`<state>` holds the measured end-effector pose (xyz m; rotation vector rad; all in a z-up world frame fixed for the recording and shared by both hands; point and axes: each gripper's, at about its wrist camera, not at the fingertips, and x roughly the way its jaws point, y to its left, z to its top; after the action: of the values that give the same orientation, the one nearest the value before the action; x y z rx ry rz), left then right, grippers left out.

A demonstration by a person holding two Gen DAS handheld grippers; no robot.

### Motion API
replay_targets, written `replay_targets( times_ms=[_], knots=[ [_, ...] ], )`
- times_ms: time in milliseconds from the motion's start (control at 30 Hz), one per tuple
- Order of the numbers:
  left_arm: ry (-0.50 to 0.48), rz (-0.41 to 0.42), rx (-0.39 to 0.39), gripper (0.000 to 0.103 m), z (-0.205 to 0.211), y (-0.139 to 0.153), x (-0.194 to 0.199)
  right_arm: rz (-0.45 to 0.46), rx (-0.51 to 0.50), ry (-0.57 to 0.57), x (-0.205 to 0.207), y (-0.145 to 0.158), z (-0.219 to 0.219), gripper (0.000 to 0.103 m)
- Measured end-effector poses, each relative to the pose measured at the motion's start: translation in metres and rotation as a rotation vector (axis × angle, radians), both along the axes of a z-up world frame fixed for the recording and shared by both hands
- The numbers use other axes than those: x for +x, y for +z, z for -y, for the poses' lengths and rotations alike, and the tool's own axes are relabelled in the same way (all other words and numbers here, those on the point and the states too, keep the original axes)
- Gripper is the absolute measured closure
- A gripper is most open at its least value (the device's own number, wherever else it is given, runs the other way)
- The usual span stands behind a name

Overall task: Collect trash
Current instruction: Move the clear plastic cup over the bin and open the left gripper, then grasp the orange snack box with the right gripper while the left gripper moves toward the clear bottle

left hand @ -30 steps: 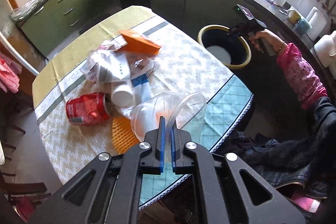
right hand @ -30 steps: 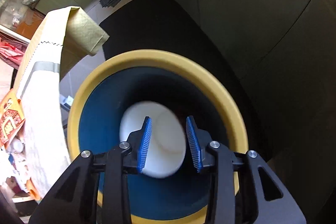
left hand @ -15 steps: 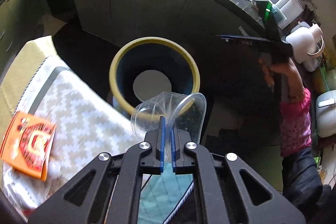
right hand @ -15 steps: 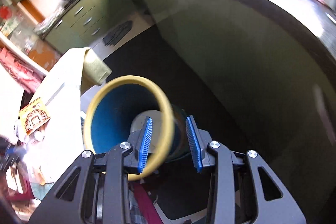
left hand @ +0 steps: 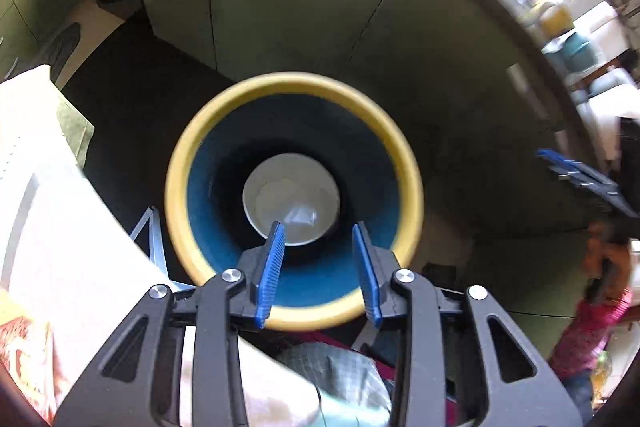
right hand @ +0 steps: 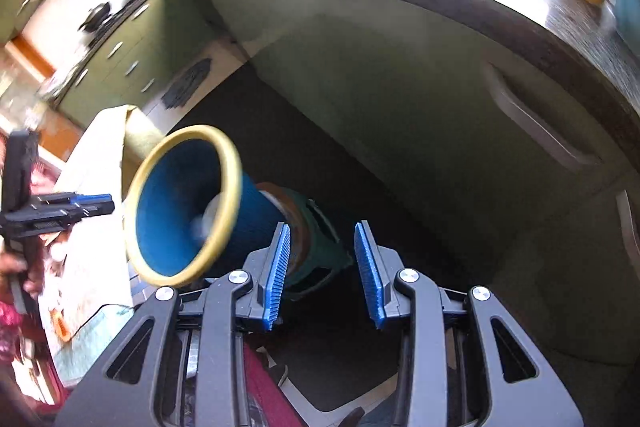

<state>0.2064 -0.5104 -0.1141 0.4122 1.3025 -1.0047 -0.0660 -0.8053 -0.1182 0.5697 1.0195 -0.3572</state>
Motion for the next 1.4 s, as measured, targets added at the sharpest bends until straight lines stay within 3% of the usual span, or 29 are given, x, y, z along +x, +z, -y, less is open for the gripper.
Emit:
replay_targets(
  times_ms=[133, 267, 433, 567, 667, 900, 1200, 1233, 1333, 1400],
  knots=[
    [0.048, 0.079, -0.098, 0.069, -0.074, 0.074, -0.011, 0.047, -0.016, 0.174, 0.045, 0.021, -0.050, 0.068],
    [0.180, 0.146, -0.102, 0.068, -0.169, 0.123, -0.018, 0.071, -0.018, 0.444, 0.109, 0.037, -0.131, 0.068],
    [0.385, 0.201, -0.033, 0.060, -0.281, 0.131, -0.024, 0.060, 0.010, 0.753, 0.190, 0.048, -0.244, 0.068],
    [0.520, 0.171, 0.020, 0.059, -0.350, 0.117, -0.029, 0.055, 0.002, 0.885, 0.230, 0.056, -0.320, 0.067],
    [0.571, 0.155, 0.024, 0.059, -0.398, 0.109, -0.028, 0.073, -0.094, 0.959, 0.244, 0.067, -0.374, 0.067],
    [0.593, 0.192, 0.024, 0.056, -0.426, 0.107, -0.030, 0.062, -0.370, 1.027, 0.264, 0.067, -0.472, 0.067],
    [0.591, 0.177, 0.022, 0.055, -0.435, 0.092, -0.028, -0.011, -0.578, 0.990, 0.282, 0.043, -0.495, 0.067],
    [0.589, 0.173, 0.024, 0.055, -0.434, 0.090, -0.027, -0.017, -0.593, 0.986, 0.284, 0.040, -0.496, 0.069],
    [0.591, 0.160, 0.025, 0.054, -0.433, 0.085, -0.021, -0.030, -0.625, 0.979, 0.291, 0.032, -0.495, 0.096],
    [0.584, 0.158, 0.030, 0.053, -0.431, 0.083, -0.020, -0.007, -0.658, 0.962, 0.291, 0.037, -0.491, 0.098]
  ],
)
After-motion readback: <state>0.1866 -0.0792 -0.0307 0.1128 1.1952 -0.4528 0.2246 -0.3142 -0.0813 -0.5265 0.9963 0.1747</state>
